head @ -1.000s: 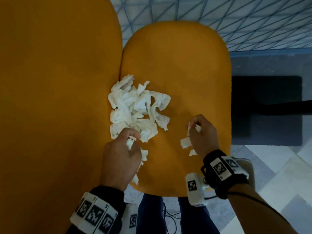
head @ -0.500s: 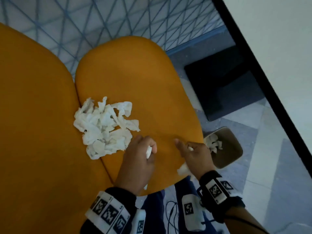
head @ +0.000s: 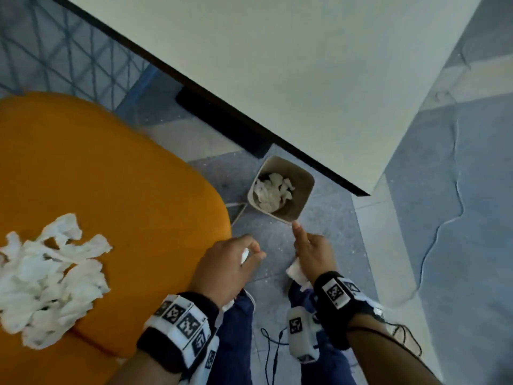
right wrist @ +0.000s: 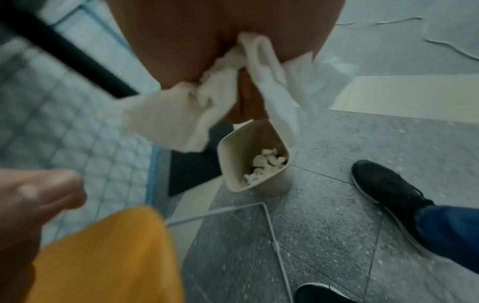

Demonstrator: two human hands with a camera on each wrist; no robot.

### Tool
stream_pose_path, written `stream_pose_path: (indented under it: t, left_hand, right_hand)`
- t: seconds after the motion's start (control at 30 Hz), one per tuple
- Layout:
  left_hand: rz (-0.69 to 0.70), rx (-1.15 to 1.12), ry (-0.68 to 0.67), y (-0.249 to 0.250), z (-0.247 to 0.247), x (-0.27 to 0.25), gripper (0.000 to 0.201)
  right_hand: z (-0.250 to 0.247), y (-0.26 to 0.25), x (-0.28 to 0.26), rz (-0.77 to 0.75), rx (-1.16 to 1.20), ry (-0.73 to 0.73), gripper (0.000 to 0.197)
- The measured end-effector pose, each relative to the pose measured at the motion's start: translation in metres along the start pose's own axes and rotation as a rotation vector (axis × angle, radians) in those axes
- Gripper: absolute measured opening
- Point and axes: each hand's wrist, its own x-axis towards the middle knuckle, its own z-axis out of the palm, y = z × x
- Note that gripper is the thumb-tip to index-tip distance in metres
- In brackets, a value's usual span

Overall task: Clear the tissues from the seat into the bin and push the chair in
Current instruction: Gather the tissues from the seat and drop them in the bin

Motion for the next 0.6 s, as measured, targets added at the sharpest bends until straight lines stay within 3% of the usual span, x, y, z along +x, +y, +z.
stream_pose_path:
  t: [0.07, 0.13, 0.23, 0.37, 0.6]
  left_hand:
    - [0.002, 0.071, -0.05, 0.012, 0.02, 0.024, 0.015]
    - [-0.011, 0.082, -0.094, 0.022, 0.038, 0.049, 0.007]
    - [-0.088, 0.076, -0.175, 0.032, 0.064, 0.088, 0.027]
    - [-0.179, 0.043, -0.21, 0.038, 0.1, 0.14, 0.044]
    - [-0.158, 0.165, -0.058, 0.021, 0.15, 0.221, 0.058]
  right_hand:
    - [-0.011, 0.016, 0.021, 0.056, 0.054, -0.005, 0.058]
    - [-0.019, 0.029, 0.042, 0.065, 0.135, -0.053, 0.036]
    - [-0.03, 0.038, 0.072, 0.08, 0.262, -0.113, 0.014]
    - [-0.034, 0.052, 0.117, 0.09, 0.291, -0.193, 0.007]
    - [-0.019, 0.066, 0.196, -0.001, 0.206, -0.222, 0.021]
